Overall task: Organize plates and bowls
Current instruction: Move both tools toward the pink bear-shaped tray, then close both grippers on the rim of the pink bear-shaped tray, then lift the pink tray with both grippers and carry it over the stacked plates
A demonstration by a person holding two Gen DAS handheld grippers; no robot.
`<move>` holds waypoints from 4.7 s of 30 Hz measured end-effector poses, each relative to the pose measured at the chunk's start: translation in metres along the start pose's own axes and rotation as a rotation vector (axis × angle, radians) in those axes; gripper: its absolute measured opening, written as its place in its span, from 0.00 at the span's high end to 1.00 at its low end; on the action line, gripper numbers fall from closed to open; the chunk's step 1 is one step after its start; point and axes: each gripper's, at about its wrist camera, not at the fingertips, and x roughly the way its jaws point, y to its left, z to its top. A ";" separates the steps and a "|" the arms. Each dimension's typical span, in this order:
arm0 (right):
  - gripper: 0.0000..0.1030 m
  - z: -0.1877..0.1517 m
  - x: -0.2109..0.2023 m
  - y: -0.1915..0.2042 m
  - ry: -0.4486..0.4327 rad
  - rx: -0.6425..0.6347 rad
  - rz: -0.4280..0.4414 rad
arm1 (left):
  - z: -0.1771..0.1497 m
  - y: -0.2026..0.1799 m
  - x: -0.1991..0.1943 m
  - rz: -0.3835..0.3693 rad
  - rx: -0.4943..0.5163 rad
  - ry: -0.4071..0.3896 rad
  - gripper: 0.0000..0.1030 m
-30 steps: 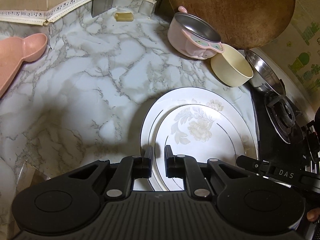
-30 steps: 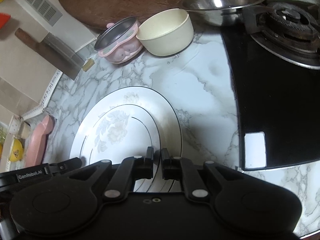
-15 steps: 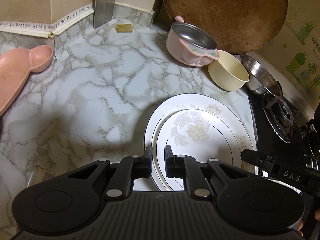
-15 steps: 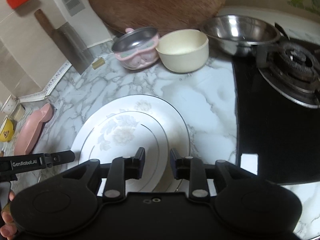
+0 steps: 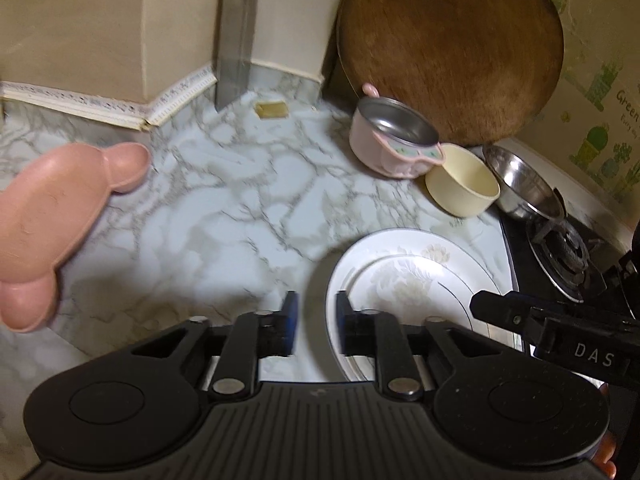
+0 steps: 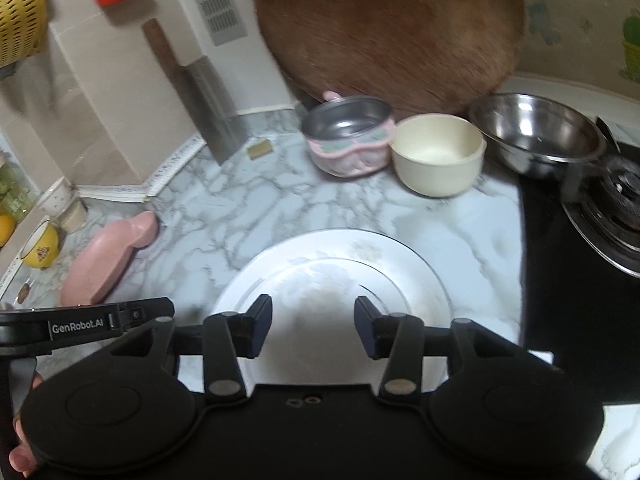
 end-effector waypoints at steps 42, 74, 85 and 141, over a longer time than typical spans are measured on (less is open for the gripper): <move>0.00 0.030 0.080 0.233 -0.081 -0.329 0.145 | 0.016 0.216 -0.074 0.340 -0.205 -0.205 0.27; 0.41 0.016 0.223 0.269 0.191 -0.239 0.037 | 0.027 0.303 0.030 0.442 -0.326 -0.028 0.45; 0.70 0.016 0.223 0.273 0.200 -0.212 0.058 | 0.029 0.299 0.027 0.394 -0.321 -0.040 0.80; 0.87 0.005 0.020 0.090 -0.007 0.060 -0.080 | 0.020 0.075 -0.031 0.035 -0.029 -0.048 0.88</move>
